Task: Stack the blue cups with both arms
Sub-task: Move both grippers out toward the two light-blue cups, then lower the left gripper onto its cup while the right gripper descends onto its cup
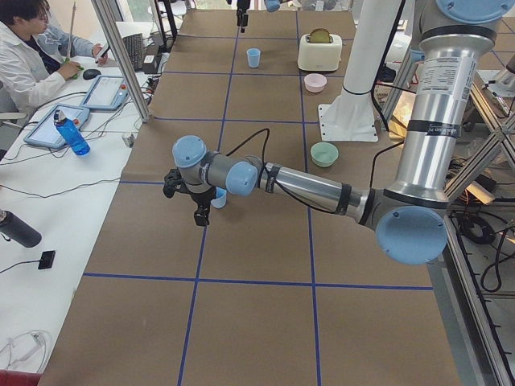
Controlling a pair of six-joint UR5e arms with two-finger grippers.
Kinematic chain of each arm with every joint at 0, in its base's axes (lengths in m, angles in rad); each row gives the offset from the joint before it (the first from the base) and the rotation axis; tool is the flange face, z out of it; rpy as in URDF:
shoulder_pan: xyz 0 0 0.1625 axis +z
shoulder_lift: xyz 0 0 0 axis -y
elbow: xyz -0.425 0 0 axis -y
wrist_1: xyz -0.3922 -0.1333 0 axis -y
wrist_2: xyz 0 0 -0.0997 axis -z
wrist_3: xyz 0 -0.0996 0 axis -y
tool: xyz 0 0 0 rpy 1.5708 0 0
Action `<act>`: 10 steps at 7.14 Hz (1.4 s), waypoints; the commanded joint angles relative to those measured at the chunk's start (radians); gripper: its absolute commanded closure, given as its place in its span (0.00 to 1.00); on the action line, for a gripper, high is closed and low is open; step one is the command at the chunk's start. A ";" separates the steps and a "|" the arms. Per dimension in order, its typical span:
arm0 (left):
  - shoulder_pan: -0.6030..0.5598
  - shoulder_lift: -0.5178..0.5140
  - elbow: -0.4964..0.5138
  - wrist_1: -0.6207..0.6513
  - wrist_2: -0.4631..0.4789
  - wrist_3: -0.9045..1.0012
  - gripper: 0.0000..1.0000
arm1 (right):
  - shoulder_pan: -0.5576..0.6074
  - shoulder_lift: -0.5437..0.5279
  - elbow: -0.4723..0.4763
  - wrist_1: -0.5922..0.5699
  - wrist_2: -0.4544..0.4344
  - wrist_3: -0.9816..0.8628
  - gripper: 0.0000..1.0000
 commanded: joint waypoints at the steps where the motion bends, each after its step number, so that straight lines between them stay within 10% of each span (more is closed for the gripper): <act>1: 0.106 -0.059 0.037 -0.015 0.028 -0.089 0.07 | -0.026 -0.013 0.022 0.000 0.005 0.005 0.00; 4: 0.148 -0.145 0.201 -0.160 0.035 -0.159 0.09 | -0.037 -0.034 0.040 -0.002 0.037 0.005 0.00; 10: 0.200 -0.139 0.213 -0.171 0.035 -0.157 0.31 | -0.077 -0.042 0.040 -0.002 0.039 0.005 0.00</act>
